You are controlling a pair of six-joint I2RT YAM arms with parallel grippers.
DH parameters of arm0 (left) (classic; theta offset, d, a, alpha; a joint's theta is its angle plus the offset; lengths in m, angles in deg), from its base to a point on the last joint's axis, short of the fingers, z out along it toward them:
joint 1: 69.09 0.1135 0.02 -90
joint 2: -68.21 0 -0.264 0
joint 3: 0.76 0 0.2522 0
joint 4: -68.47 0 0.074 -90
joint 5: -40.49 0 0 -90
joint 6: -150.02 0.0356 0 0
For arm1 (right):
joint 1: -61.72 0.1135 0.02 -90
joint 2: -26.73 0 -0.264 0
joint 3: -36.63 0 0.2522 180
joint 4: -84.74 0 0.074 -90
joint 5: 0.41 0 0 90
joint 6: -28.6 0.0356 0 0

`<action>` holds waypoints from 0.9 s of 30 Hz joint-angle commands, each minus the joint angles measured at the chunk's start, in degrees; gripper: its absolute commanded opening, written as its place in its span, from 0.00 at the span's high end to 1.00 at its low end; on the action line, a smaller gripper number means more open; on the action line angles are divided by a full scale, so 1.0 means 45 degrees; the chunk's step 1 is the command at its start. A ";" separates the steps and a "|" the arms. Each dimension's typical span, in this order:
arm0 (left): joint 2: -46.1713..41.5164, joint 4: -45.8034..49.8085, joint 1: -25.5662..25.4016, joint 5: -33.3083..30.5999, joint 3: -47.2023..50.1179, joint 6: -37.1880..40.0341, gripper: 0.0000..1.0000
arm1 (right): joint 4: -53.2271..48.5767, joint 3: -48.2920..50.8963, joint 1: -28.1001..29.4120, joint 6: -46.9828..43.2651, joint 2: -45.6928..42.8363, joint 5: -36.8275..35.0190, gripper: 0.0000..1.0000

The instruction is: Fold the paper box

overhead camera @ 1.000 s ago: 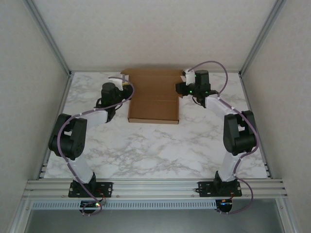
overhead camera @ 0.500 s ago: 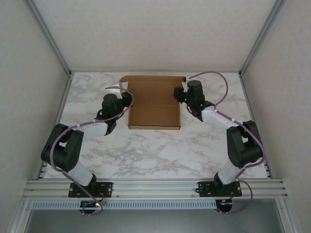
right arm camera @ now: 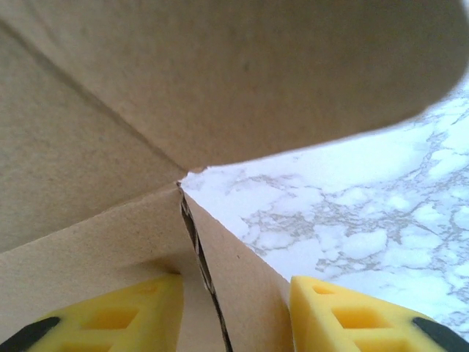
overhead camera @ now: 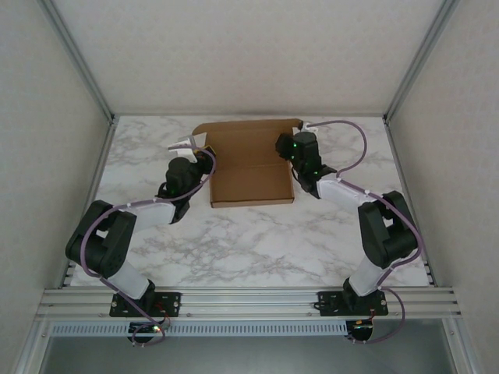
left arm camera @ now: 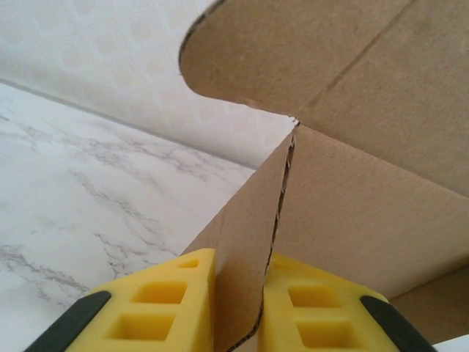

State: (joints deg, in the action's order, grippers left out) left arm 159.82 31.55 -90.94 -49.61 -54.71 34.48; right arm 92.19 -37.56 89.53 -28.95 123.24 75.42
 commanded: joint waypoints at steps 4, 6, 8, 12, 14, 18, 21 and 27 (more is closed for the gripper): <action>0.0532 -0.2373 -0.0486 -0.1210 0.0248 0.0000 0.80 | 0.3131 0.0504 0.0869 -0.0113 0.0469 -0.0937 0.62; 0.0765 -0.2905 -0.0550 -0.1669 0.0416 0.0087 0.81 | 0.3924 0.0833 0.0915 -0.0635 0.0633 -0.0971 0.63; 0.1028 -0.3537 -0.0609 -0.1938 0.0683 0.0188 0.82 | 0.4329 0.1180 0.0928 -0.0991 0.0745 -0.0890 0.64; 0.1427 -0.4789 -0.0777 -0.2120 0.1378 0.0512 0.81 | 0.5032 0.1912 0.0928 -0.1377 0.1059 -0.0608 0.64; 0.1545 -0.5159 -0.0882 -0.2100 0.1607 0.0670 0.81 | 0.5346 0.2216 0.0928 -0.1439 0.1184 -0.0475 0.63; 0.1635 -0.5466 -0.1201 -0.2263 0.1939 0.1103 0.81 | 0.5651 0.2566 0.0919 -0.1351 0.1361 -0.0280 0.64; 0.1708 -0.5865 -0.1539 -0.2548 0.2249 0.1518 0.80 | 0.5758 0.2736 0.0926 -0.1149 0.1437 -0.0288 0.65; 0.2041 -0.6495 -0.1913 -0.3249 0.2960 0.1507 0.79 | 0.6386 0.3485 0.1020 -0.0819 0.1494 -0.0442 0.65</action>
State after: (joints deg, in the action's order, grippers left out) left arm 167.58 5.54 -98.07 -63.99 -43.10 40.78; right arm 119.42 -24.36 92.52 -33.54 128.64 71.79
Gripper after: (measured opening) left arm 0.204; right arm 0.353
